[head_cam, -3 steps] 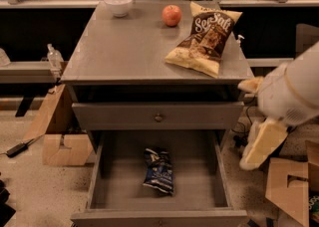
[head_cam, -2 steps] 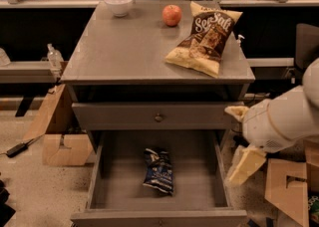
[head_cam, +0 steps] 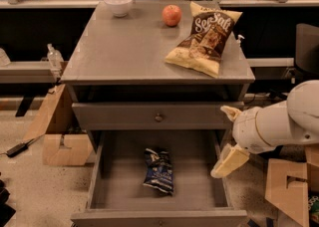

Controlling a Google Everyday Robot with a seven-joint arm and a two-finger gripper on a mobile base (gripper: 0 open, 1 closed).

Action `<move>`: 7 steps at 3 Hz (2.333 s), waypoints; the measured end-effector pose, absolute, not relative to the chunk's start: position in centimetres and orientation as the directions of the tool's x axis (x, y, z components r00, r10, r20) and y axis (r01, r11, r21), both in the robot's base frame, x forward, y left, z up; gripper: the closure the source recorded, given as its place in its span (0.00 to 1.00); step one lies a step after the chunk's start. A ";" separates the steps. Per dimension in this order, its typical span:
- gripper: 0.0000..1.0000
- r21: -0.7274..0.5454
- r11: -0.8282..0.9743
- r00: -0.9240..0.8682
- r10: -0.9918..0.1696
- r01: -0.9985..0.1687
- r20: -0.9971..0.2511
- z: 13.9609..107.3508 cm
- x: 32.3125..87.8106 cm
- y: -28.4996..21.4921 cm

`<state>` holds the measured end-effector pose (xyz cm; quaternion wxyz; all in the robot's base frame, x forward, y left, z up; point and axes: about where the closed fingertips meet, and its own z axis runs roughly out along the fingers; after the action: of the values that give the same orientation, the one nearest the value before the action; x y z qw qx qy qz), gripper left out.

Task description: Pick blue chip bag from middle drawer and place on counter

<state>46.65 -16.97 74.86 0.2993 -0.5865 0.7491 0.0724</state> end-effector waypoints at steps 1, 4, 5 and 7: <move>0.00 -0.235 0.313 -0.146 -0.831 -0.920 -0.536 73.7 47.2 -16.4; 0.00 -0.107 0.474 -0.244 -0.619 -0.874 -0.747 53.8 54.7 -11.5; 0.00 -0.086 0.476 -0.252 -0.601 -0.875 -0.758 49.8 56.4 -9.6; 0.00 -0.050 0.460 -0.272 -0.607 -0.886 -0.747 47.4 56.2 -7.8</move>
Offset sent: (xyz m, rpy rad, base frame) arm 0.0555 0.0408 -0.1561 0.1673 0.0743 -0.1145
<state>56.25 -7.83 47.38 0.3621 -0.4823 0.7739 0.1931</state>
